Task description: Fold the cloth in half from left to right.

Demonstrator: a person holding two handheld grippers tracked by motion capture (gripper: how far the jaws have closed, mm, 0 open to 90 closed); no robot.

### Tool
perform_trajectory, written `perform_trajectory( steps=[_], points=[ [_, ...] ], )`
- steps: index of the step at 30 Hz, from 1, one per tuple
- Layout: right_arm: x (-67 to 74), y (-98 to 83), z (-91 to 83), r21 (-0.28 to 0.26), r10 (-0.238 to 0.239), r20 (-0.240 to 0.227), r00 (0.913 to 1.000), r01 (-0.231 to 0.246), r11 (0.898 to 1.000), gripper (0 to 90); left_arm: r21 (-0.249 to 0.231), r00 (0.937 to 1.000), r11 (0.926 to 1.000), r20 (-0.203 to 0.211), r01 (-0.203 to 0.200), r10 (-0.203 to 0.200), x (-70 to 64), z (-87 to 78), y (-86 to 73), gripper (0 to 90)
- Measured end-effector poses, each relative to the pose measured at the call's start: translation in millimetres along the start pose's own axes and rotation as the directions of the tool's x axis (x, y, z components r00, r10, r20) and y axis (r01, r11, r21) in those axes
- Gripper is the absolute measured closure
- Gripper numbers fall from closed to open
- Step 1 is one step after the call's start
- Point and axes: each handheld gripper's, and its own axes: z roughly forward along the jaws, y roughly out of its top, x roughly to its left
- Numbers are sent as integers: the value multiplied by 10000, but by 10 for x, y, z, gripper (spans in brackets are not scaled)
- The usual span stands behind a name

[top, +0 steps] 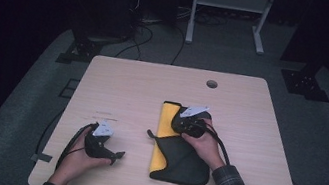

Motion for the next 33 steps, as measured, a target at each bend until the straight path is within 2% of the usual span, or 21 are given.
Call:
perform_trajectory(
  steps=[6,11,17,20,26,29,33],
  points=[
    [-74,66,-168,-616,340,103,9994,-333,9975,853,-14,10000,10000,-1,-1,1,0,1,-1,0],
    [-200,94,-310,-1075,695,306,9971,-659,9920,854,-16,10000,10000,-3,3,-3,0,1,-1,0],
    [-397,73,-477,-1496,1324,787,9881,-1196,9815,854,-14,10000,10000,-1,5,-5,0,1,-1,0],
    [-501,40,-562,-1665,1627,1056,9810,-1438,9755,854,-14,10000,10000,-1,3,-3,0,1,-1,0],
    [-716,-64,-691,-1924,2382,1543,9589,-2073,9592,854,-16,10000,10000,-7,10,-10,0,1,0,0],
    [-802,-125,-687,-1900,2650,1721,9488,-2320,9540,854,-17,10000,10000,-17,16,-16,-1,2,0,0],
    [-919,-210,-617,-1719,2807,1909,9406,-2495,9530,854,-15,10000,10000,-20,15,-15,-1,2,0,0]
  ],
)
